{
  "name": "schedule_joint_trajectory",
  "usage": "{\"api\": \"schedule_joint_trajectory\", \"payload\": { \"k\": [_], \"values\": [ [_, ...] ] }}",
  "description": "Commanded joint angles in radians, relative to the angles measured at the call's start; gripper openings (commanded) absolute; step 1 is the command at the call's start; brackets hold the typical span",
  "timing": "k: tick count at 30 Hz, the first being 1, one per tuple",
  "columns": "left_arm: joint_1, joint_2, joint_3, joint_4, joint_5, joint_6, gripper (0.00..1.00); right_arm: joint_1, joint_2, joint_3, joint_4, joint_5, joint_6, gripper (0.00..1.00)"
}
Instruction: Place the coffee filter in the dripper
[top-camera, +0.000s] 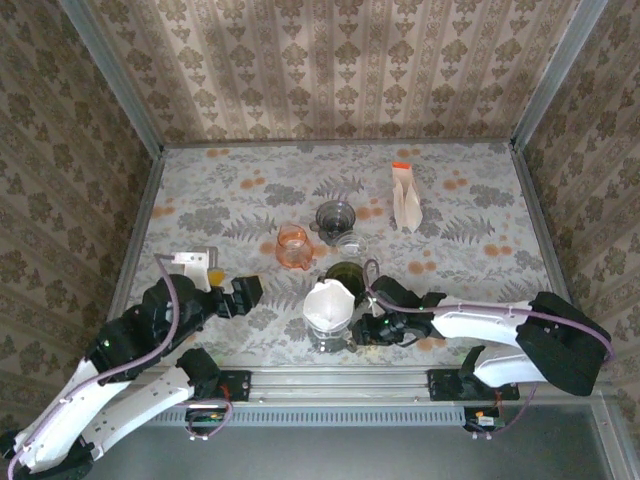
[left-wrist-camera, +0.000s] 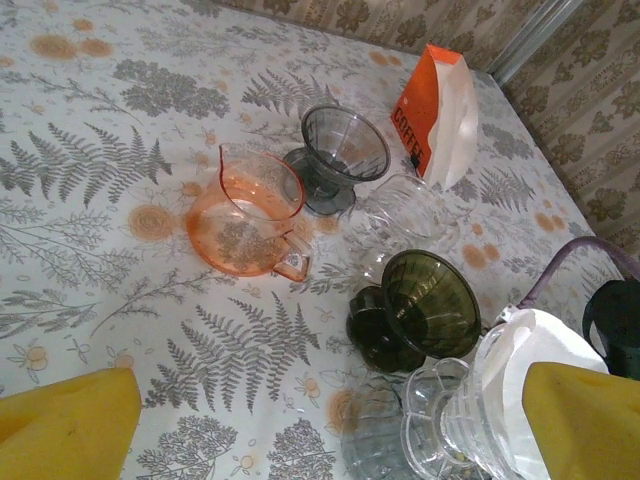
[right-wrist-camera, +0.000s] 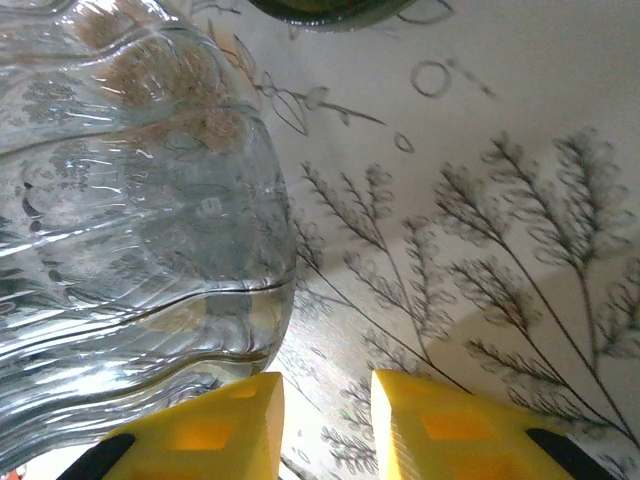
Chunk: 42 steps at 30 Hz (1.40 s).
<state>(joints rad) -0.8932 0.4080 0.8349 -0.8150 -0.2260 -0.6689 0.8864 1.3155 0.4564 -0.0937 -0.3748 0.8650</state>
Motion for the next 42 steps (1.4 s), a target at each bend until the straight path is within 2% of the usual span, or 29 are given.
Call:
{"api": "schedule_joint_trajectory", "payload": {
  "k": [1, 16, 33, 42],
  "values": [
    [0.009, -0.017, 0.046, -0.039, -0.032, 0.034, 1.0, 0.022, 0.041, 0.052, 0.056, -0.017, -0.01, 0.3],
    [0.008, -0.048, 0.067, -0.067, -0.053, 0.042, 1.0, 0.067, 0.166, 0.155, 0.049, -0.01, -0.024, 0.3],
    [0.009, -0.051, 0.058, -0.069, -0.056, 0.042, 1.0, 0.147, 0.135, 0.13, 0.015, 0.034, 0.013, 0.29],
    [0.009, -0.056, 0.071, -0.08, -0.058, 0.043, 1.0, 0.16, 0.199, 0.166, 0.048, 0.01, 0.012, 0.29]
  ]
}}
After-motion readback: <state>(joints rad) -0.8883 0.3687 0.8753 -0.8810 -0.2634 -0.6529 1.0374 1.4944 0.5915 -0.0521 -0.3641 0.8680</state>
